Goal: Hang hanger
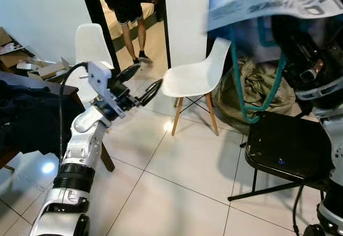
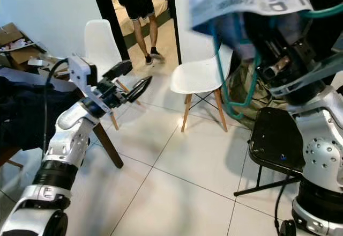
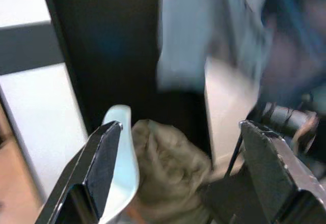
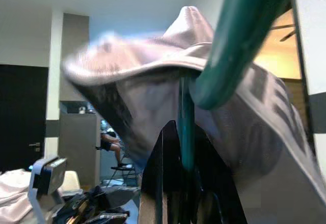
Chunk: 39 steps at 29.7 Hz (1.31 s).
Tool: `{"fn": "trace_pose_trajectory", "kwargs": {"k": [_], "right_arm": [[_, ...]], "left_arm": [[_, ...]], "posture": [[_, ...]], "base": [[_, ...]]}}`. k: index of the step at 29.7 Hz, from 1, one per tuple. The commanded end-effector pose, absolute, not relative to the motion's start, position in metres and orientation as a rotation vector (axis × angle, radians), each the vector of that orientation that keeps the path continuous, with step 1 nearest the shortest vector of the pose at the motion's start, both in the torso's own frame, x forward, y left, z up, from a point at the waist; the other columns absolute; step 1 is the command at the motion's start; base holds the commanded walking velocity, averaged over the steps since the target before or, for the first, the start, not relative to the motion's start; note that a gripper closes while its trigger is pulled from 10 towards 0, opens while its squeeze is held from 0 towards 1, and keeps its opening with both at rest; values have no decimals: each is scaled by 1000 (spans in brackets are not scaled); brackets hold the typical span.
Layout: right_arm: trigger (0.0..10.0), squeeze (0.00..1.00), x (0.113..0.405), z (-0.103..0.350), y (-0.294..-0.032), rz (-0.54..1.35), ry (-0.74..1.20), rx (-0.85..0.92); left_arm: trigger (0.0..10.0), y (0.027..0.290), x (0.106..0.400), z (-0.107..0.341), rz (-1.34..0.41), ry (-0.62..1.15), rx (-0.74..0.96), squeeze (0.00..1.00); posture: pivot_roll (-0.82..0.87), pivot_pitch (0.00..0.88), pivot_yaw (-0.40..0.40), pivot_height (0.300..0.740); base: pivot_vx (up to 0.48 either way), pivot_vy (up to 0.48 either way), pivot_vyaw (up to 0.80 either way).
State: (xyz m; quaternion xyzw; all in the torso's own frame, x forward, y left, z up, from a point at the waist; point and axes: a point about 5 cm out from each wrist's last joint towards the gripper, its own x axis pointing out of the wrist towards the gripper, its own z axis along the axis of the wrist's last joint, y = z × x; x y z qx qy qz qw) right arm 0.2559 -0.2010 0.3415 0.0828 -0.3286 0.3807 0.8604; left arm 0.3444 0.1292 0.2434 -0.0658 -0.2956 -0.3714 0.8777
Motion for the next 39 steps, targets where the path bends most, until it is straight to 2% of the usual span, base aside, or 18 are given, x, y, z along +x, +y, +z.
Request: {"fn": "trace_pose_trajectory", "kwargs": {"k": [1, 3, 9, 25, 26, 28, 29, 32, 36, 39], "right_arm": [[10000, 0, 250, 341, -189, 877, -685, 167], [10000, 0, 247, 334, -180, 937, -640, 150], [10000, 0, 245, 332, -173, 990, -617, 166], [10000, 0, 231, 328, -152, 1145, -559, 157], [10000, 0, 228, 328, -150, 1162, -559, 153], [10000, 0, 228, 328, -150, 1162, -559, 153], [10000, 0, 226, 328, -148, 1170, -557, 148], [10000, 0, 230, 327, -150, 1116, -542, 145], [10000, 0, 250, 321, -165, 938, -488, 158], [10000, 0, 257, 318, -172, 872, -464, 174]], "left_arm": [[10000, 124, 342, 247, -828, -631, -180, 0], [10000, 115, 337, 256, -861, -687, -232, 0], [10000, 123, 333, 269, -826, -751, -256, 0], [10000, 126, 339, 260, -737, -737, -250, 0], [1176, 126, 340, 260, -729, -733, -250, 0], [1176, 126, 340, 260, -729, -733, -250, 0], [0, 126, 341, 260, -728, -734, -250, 0], [0, 124, 339, 263, -740, -743, -251, 0], [0, 129, 336, 264, -729, -749, -246, 0], [0, 134, 335, 264, -713, -750, -243, 0]], "posture": [[-77, 16, 75, 740], [-84, 21, 72, 740], [-85, 24, 69, 740], [-111, 18, 77, 740], [-113, 17, 79, 740], [-113, 17, 79, 740], [-114, 17, 82, 740], [-111, 15, 83, 740], [-102, 14, 81, 740], [-89, 16, 76, 740]], "base": [[0, 0, 0], [0, 0, 0], [0, 0, 0], [0, 0, 0], [0, 0, 0], [0, 0, 0], [0, 0, 0], [0, 0, 0], [0, 0, 0], [0, 0, 0]]}}
